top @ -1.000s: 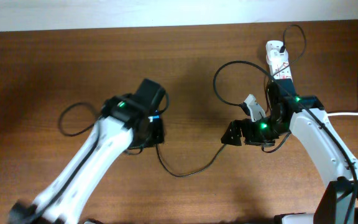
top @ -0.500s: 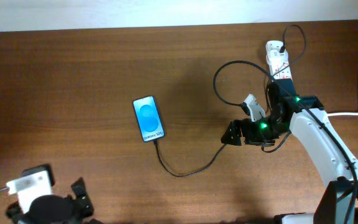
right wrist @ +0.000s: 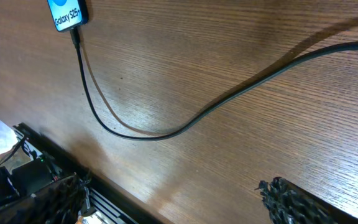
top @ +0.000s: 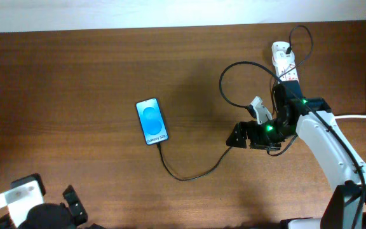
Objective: Plug charger to phone and switch on socket
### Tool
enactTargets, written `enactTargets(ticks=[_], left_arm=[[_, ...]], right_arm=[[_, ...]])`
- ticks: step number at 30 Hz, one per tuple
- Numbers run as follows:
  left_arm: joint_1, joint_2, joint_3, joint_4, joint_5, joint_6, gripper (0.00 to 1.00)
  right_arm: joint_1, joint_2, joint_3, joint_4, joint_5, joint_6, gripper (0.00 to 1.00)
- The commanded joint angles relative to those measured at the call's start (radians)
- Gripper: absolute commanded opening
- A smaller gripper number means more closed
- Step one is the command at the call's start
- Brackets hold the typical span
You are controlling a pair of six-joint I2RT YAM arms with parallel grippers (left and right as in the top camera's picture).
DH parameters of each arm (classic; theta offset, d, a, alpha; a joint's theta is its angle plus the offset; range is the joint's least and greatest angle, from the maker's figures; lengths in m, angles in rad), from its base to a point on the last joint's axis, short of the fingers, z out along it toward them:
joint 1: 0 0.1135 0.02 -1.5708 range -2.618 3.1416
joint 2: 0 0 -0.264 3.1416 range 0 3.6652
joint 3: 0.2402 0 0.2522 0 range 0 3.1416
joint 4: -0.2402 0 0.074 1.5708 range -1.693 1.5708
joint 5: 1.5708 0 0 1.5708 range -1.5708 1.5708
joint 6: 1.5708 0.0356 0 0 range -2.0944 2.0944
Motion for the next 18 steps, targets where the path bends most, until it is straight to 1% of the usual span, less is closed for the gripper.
enactTargets(ticks=[1,4,5,7,14,15,17,18], left_arm=[[0.035,-0.119,-0.004,-0.002,0.0,0.012,0.99],[0.048,-0.266,-0.004,-0.002,-0.001,0.012,0.99],[0.048,-0.287,-0.004,-0.002,-0.001,0.012,1.0],[0.048,-0.305,-0.004,-0.002,0.0,0.012,0.99],[0.048,-0.305,-0.004,-0.002,-0.001,0.012,0.99],[0.048,-0.305,-0.004,-0.002,-0.001,0.012,0.99],[0.048,-0.305,-0.004,-0.002,-0.001,0.012,0.99],[0.048,-0.305,-0.004,-0.002,0.0,0.012,0.99]], right_arm=[[-0.004,-0.008,0.012,-0.004,0.01,0.003,0.96],[-0.004,-0.008,0.012,-0.008,0.027,0.004,0.97],[-0.004,-0.008,0.012,-0.008,0.017,0.015,0.99],[-0.004,-0.008,0.012,-0.007,-0.016,0.03,0.98],[-0.004,-0.008,0.012,-0.035,-0.011,0.03,1.0],[-0.006,-0.008,0.016,-0.034,-0.013,0.035,0.82],[-0.01,-0.008,0.044,-0.034,-0.015,0.055,0.78],[-0.014,-0.008,0.074,-0.034,-0.014,0.058,0.72]])
